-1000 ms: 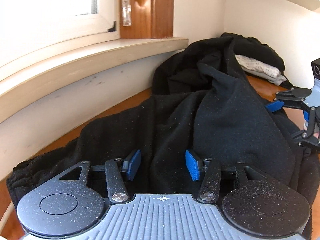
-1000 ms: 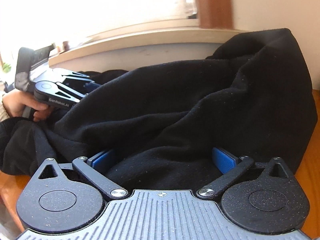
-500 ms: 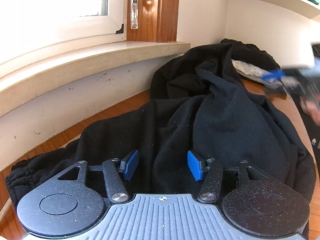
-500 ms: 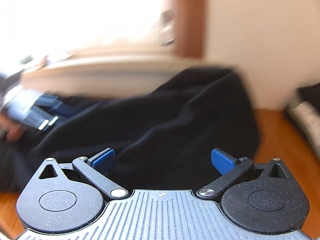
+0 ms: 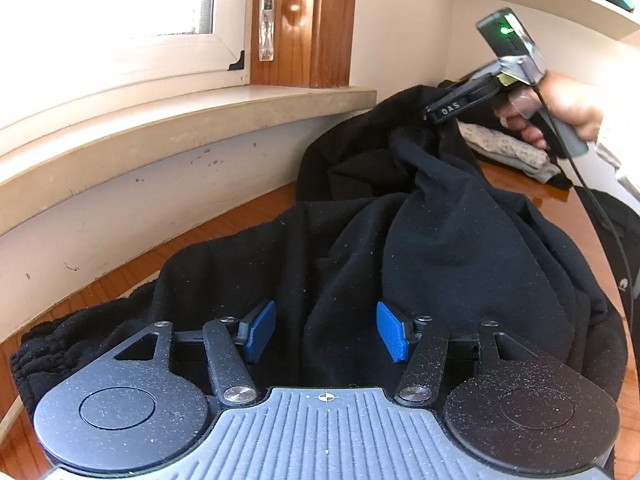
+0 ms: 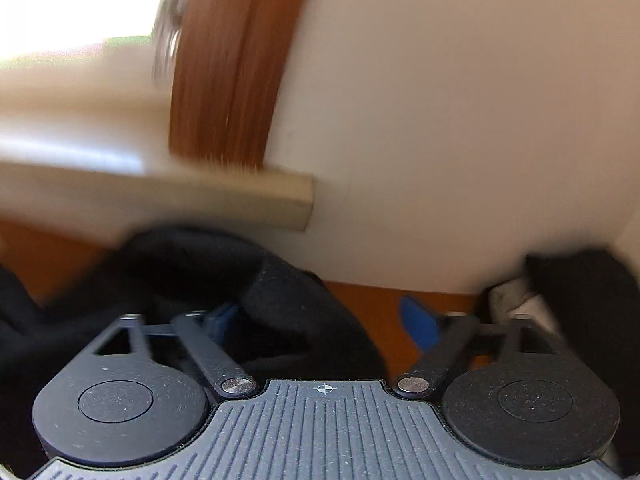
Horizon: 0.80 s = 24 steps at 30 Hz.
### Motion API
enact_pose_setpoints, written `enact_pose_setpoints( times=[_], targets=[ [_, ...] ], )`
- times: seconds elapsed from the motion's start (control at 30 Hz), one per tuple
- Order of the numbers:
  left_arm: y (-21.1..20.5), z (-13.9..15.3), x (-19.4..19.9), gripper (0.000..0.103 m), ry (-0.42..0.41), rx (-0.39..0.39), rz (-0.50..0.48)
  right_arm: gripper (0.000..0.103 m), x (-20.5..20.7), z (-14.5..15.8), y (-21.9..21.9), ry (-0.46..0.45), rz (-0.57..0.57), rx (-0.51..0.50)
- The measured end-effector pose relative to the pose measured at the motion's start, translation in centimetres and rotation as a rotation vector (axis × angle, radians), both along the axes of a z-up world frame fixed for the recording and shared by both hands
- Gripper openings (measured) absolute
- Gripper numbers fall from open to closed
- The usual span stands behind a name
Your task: Fold clothes
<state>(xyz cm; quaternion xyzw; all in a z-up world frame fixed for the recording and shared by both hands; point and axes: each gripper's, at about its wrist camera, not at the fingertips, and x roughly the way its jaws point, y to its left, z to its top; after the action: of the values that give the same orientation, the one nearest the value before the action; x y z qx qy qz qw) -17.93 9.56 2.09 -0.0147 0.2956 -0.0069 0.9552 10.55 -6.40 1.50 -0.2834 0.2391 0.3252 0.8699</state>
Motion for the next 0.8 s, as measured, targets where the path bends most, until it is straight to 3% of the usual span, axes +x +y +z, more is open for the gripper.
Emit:
enact_pose_setpoints(
  times=[0.03,0.13,0.23,0.33,0.43,0.53,0.6,0.67,0.8],
  targets=[
    [-0.1,0.0,0.0,0.061,0.001,0.007,0.0,0.015,-0.2,0.0,0.4,-0.022,0.0,-0.035],
    [-0.6,-0.1,0.0,0.062,0.006,0.036,0.0,0.009,-1.6,1.6,-0.5,-0.108,-0.012,-0.049],
    [-0.7,-0.2,0.0,0.062,0.008,0.042,0.006,0.004,-3.3,5.5,-4.1,-0.24,-0.074,0.026],
    [-0.6,-0.2,0.0,0.062,0.01,0.033,0.019,0.004,-5.1,10.7,-9.7,-0.376,-0.174,0.12],
    [-0.3,-0.3,0.1,0.063,0.015,0.018,0.023,0.004,-6.7,14.5,-15.6,-0.507,-0.297,0.123],
    [-0.1,-0.3,0.1,0.063,0.015,0.008,0.023,0.007,-6.8,15.6,-21.6,-0.402,-0.345,0.114],
    [-0.1,-0.3,0.0,0.065,0.015,0.013,0.022,0.017,-6.4,14.1,-23.9,-0.321,-0.346,0.061],
    [-0.2,-0.4,0.1,0.065,0.015,0.018,0.021,0.036,-6.0,12.2,-25.4,-0.249,-0.336,0.022],
    [-0.1,-0.4,0.1,0.065,0.017,0.016,0.02,0.04,-5.4,8.6,-26.6,-0.092,-0.266,0.064]
  ],
)
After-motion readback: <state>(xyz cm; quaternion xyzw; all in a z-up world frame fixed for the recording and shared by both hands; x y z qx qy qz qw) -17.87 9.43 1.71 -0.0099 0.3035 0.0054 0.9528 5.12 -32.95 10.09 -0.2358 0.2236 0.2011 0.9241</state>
